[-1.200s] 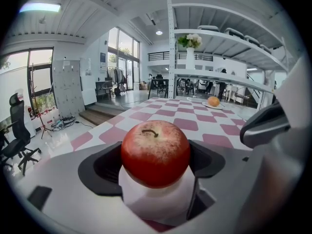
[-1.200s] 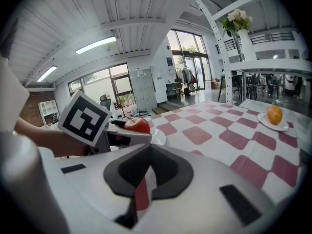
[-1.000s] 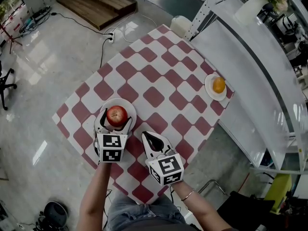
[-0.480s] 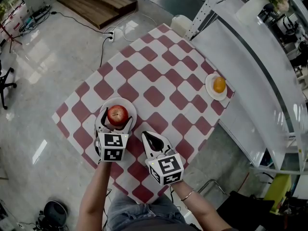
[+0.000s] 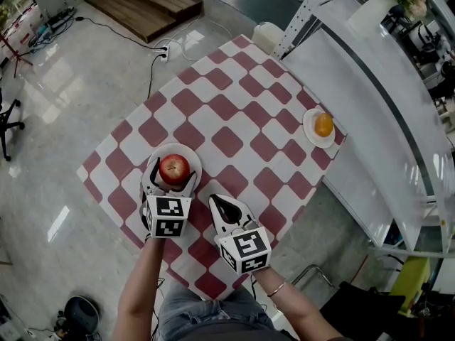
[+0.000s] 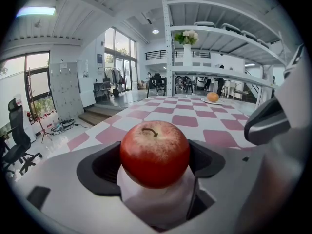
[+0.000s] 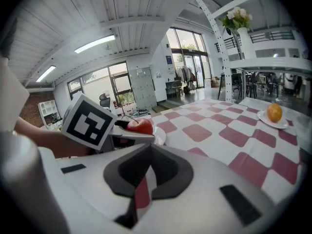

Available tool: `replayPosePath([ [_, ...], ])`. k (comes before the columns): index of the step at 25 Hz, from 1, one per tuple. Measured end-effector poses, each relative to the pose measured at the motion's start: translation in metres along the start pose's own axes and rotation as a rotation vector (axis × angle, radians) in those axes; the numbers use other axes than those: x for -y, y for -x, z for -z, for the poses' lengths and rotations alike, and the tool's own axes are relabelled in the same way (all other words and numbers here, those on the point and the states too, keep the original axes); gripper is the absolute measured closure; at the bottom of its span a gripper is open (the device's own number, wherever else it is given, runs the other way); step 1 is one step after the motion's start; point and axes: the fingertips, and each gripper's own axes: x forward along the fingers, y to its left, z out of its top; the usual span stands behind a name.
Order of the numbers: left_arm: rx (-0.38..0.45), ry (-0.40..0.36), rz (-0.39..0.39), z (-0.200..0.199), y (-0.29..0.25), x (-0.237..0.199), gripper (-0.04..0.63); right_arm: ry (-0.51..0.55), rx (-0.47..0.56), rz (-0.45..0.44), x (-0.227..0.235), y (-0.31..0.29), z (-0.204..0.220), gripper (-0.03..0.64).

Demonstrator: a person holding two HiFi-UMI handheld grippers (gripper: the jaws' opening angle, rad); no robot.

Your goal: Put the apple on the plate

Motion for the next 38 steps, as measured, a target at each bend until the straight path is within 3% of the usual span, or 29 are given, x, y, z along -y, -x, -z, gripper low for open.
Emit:
replayPosePath([
  [21, 0.072, 0.044, 0.014, -0.020, 0.028, 0.002, 0.184, 0.005, 0.027, 0.026, -0.004, 0.019, -0.007, 0.606],
  [28, 0.106, 0.130, 0.036, -0.025, 0.050, 0.003, 0.186, 0.010, 0.042, 0.039, -0.013, 0.035, -0.007, 0.606],
  [38, 0.178, 0.159, 0.077, -0.037, 0.092, 0.012, 0.187, 0.020, 0.079, 0.068, -0.025, 0.060, -0.009, 0.606],
])
